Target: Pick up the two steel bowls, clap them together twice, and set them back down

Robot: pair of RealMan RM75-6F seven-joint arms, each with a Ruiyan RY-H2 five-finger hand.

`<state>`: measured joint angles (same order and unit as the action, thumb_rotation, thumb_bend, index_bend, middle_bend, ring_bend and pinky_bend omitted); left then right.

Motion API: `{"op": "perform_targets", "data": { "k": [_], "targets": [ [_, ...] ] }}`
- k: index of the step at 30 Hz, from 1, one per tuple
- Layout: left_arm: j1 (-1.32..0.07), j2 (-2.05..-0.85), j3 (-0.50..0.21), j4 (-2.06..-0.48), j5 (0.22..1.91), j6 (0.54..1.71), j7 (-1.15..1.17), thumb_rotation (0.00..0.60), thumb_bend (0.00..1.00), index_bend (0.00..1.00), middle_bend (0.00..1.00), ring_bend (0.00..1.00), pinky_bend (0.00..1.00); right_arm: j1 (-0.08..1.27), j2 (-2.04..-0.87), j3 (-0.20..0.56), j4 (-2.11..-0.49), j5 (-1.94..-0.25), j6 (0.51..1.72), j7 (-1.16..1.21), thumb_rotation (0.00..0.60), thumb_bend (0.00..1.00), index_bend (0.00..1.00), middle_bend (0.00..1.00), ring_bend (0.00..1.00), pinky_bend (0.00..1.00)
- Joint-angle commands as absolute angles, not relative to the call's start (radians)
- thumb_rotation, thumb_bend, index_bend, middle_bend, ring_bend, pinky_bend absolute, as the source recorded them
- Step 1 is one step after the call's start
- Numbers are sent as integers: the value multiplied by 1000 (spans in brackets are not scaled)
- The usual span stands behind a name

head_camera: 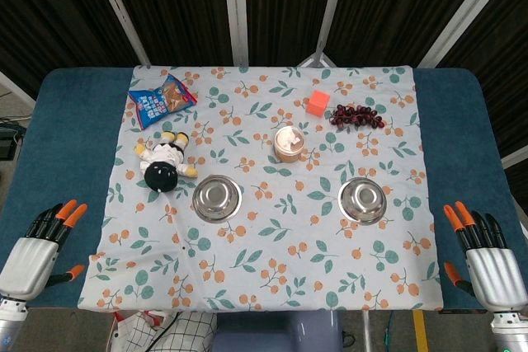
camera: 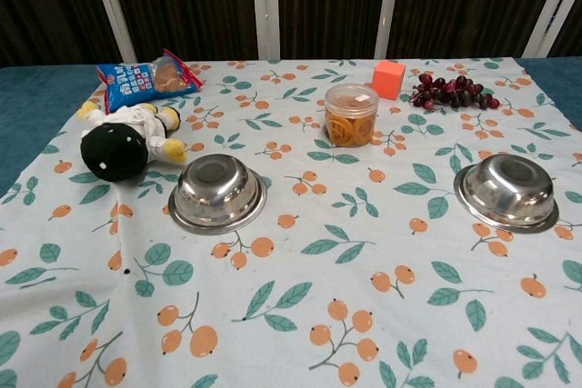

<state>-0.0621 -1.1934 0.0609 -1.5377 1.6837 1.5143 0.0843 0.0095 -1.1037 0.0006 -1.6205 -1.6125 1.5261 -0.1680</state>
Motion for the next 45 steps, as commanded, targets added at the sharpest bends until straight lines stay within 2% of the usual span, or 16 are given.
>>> {"op": "perform_targets", "data": {
  "k": [1,9,17,23,29,31,37,45],
  "targets": [
    [-62,-1193,64,-1540,1685,1512,89,600,104,0,0,0,92,8,-1108,0,-1620,-1610,1527,-177,600,345,0,0,0,21],
    [-62,-1197,74,-1540,1701,1514,97,600,105,0,0,0,92,1,-1106,-3,-1621,-1615,1539,-174,600,345,0,0,0,21],
    [-119,-1240,59,-1560,1711,1439,131,600,105,0,0,0,92,3,-1099,4,-1611,-1622,1555,-130,600,345,0,0,0,21],
    [-212,-1284,1,-1634,1687,1322,230,600,105,0,0,0,92,18,-1101,14,-1602,-1615,1539,-110,600,345,0,0,0,21],
    [-350,-1342,-92,-1686,1596,1142,306,600,105,0,0,0,91,48,-1115,35,-1595,-1569,1483,-120,600,345,0,0,0,21],
    [-375,-1355,-113,-1687,1570,1114,330,600,107,0,0,0,91,53,-1117,39,-1593,-1561,1474,-121,600,345,0,0,0,21],
    [-493,-1429,-207,-1658,1398,968,439,600,123,0,3,0,91,65,-1121,48,-1585,-1524,1444,-124,600,345,0,0,0,21],
    [-645,-1537,-270,-1551,1174,817,561,600,137,0,5,0,91,69,-1121,55,-1587,-1510,1443,-118,600,345,0,0,0,21]
  ]
}}
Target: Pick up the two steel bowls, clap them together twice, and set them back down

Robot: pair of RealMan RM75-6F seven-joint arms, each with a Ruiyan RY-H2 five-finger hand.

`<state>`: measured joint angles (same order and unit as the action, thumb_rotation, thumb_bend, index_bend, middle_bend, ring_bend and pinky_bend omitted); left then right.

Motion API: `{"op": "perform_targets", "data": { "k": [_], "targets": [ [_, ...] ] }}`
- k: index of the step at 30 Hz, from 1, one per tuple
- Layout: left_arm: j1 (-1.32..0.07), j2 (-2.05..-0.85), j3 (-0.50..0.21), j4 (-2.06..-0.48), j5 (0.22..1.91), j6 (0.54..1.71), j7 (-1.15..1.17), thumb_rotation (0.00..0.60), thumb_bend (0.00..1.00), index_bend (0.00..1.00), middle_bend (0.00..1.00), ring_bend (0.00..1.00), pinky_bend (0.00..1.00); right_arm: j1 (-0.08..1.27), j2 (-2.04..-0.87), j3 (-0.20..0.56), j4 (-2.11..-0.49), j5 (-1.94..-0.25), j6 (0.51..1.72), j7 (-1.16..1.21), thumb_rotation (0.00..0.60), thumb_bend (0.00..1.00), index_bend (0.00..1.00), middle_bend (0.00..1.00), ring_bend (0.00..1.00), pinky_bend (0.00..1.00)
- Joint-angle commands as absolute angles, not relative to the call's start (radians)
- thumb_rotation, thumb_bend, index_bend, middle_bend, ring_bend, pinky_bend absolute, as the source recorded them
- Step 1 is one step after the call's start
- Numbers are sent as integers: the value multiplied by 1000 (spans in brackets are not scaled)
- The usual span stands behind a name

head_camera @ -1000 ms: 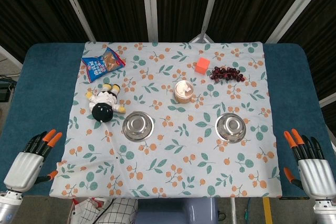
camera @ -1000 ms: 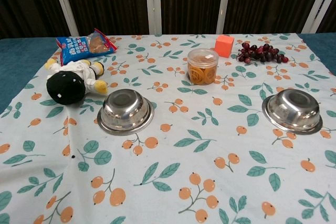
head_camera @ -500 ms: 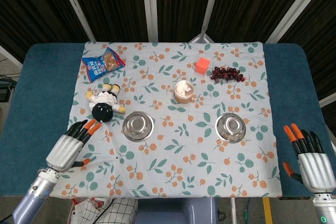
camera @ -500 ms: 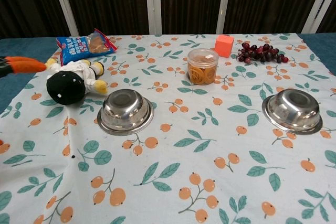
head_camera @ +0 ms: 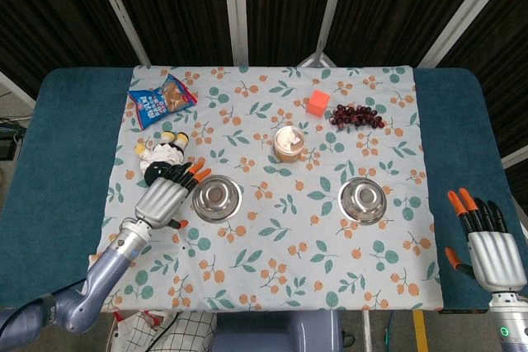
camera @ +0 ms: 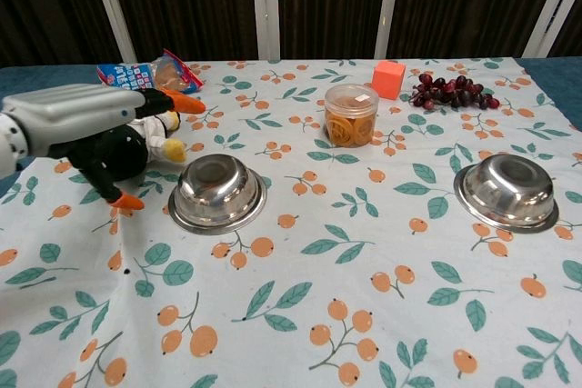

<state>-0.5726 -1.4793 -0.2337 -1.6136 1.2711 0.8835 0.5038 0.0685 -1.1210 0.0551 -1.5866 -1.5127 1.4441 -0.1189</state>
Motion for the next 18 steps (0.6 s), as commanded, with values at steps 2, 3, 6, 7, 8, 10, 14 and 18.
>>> {"op": "perform_targets", "data": {
  "k": [2,3,6,7,8,10,14,18],
  "targets": [
    [-681,-1561,-277,-1518,1123,786,577,600,137,0,5,0,91,69,-1119,56,-1586,-1505,1441,-115,600,345,0,0,0,21],
    [-695,-1571,-278,-1506,1107,774,581,600,137,0,6,0,91,70,-1118,57,-1586,-1502,1440,-113,600,344,0,0,0,21],
    [-736,-1598,-276,-1466,1067,749,601,600,139,0,9,0,91,72,-1117,62,-1585,-1492,1437,-107,600,344,0,0,0,21],
    [-746,-1605,-274,-1457,1058,745,607,600,140,0,10,0,91,73,-1116,63,-1584,-1489,1435,-105,600,344,0,0,0,21],
    [-756,-1612,-273,-1449,1048,741,611,600,141,0,13,0,91,73,-1116,64,-1584,-1486,1434,-103,600,344,0,0,0,21],
    [-778,-1627,-269,-1429,1024,733,620,600,142,0,18,0,91,74,-1114,67,-1583,-1481,1433,-99,600,344,0,0,0,21],
    [-813,-1653,-252,-1391,980,724,642,600,154,36,54,0,94,74,-1111,68,-1585,-1480,1437,-96,600,344,0,0,0,21],
    [-835,-1665,-238,-1377,948,725,654,600,193,185,181,51,184,73,-1111,68,-1586,-1478,1440,-95,600,345,0,0,0,21]
  ]
}}
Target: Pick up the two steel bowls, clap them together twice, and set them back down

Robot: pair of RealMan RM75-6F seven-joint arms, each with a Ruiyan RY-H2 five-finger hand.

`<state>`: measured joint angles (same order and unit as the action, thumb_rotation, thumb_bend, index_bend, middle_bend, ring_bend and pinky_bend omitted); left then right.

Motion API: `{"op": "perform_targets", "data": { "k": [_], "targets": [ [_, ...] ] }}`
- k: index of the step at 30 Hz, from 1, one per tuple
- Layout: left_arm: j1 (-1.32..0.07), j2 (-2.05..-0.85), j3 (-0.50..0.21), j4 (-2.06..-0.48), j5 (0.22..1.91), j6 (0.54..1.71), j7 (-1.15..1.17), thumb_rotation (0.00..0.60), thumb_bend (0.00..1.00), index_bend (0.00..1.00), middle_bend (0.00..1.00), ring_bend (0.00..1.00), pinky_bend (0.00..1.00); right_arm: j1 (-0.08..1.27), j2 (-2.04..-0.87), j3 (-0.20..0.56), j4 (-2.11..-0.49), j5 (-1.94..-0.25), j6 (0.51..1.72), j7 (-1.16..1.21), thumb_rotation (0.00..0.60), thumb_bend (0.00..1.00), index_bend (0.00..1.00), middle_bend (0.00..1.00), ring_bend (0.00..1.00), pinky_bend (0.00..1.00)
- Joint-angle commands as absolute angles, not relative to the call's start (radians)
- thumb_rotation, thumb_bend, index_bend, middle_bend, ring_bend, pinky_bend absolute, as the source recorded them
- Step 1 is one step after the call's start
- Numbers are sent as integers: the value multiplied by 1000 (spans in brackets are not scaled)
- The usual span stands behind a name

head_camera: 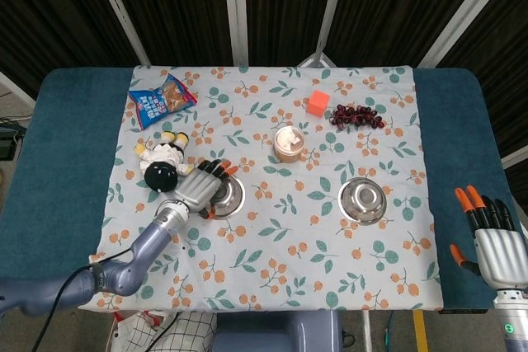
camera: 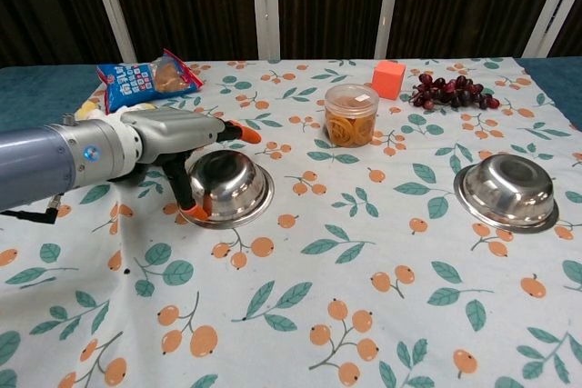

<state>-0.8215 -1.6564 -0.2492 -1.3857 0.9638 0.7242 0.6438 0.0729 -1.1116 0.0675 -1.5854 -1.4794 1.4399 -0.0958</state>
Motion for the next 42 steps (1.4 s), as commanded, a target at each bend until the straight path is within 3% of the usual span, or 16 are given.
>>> {"op": "perform_targets", "data": {
  "k": [1,6,13,27,31,42],
  "targets": [
    [-840,-1667,-232,-1377,941,731,660,600,201,212,205,73,210,73,-1110,68,-1586,-1476,1439,-93,600,345,0,0,0,21],
    [-856,-1675,-215,-1373,909,761,686,600,281,380,379,262,430,74,-1107,69,-1588,-1474,1439,-85,600,345,0,0,0,21],
    [-865,-1679,-212,-1395,933,821,669,600,312,462,518,397,568,72,-1106,69,-1586,-1472,1444,-82,600,344,0,0,0,21],
    [-788,-1492,-216,-1579,1260,983,364,600,324,460,537,413,589,144,-1161,100,-1531,-1459,1371,-105,600,344,0,0,0,21],
    [-757,-1426,-217,-1603,1353,1057,282,600,323,456,533,413,588,224,-1186,115,-1519,-1475,1277,-96,600,344,0,0,0,21],
    [-740,-1322,-238,-1602,1389,1094,185,600,322,453,530,413,588,431,-1286,121,-1557,-1424,958,-185,600,345,0,0,0,21]
  ]
}}
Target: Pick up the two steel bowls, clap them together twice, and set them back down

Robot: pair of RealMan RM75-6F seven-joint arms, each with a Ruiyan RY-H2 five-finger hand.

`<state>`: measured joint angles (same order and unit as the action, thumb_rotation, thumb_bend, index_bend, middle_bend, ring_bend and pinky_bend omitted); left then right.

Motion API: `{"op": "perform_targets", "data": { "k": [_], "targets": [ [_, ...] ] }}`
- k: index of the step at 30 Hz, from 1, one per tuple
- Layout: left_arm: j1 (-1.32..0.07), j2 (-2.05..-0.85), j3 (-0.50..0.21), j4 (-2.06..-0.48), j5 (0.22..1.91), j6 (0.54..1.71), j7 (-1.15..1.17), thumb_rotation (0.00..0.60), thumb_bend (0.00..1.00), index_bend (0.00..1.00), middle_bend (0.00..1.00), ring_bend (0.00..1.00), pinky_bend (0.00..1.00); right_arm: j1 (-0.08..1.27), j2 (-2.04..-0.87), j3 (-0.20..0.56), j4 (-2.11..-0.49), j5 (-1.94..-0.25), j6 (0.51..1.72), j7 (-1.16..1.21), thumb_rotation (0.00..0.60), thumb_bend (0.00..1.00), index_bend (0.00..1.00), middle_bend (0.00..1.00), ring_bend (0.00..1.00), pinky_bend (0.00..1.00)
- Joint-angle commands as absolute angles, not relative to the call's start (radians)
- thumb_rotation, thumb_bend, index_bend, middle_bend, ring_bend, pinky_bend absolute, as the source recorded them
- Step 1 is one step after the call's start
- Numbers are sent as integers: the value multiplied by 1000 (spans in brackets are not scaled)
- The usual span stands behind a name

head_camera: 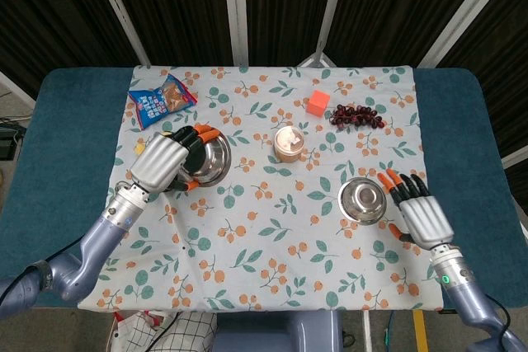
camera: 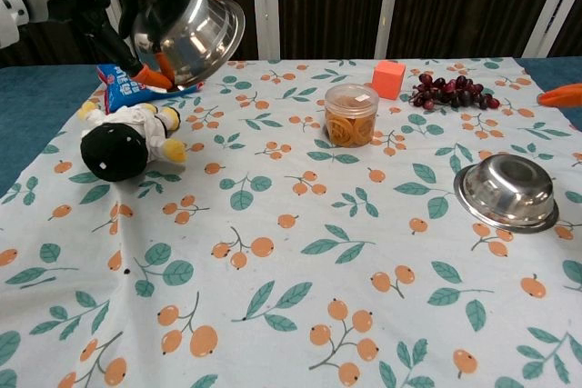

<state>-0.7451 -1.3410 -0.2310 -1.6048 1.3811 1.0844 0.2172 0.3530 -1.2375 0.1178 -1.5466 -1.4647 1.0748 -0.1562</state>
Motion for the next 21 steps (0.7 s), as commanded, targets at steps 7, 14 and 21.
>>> {"op": "perform_targets", "data": {
  "k": [7,14,21],
  "targets": [
    [-730,-1295,-229,-1567,1395,1096,146,600,319,451,529,413,587,506,-1353,144,-1499,-1343,858,-216,600,345,0,0,0,21],
    [-736,-1306,-221,-1525,1392,1083,132,600,318,450,528,411,586,546,-1371,154,-1442,-1285,812,-222,600,345,0,0,0,21],
    [-749,-1327,-218,-1492,1377,1065,148,600,317,450,528,411,584,574,-1353,155,-1422,-1251,780,-233,600,344,0,0,0,21]
  ]
}}
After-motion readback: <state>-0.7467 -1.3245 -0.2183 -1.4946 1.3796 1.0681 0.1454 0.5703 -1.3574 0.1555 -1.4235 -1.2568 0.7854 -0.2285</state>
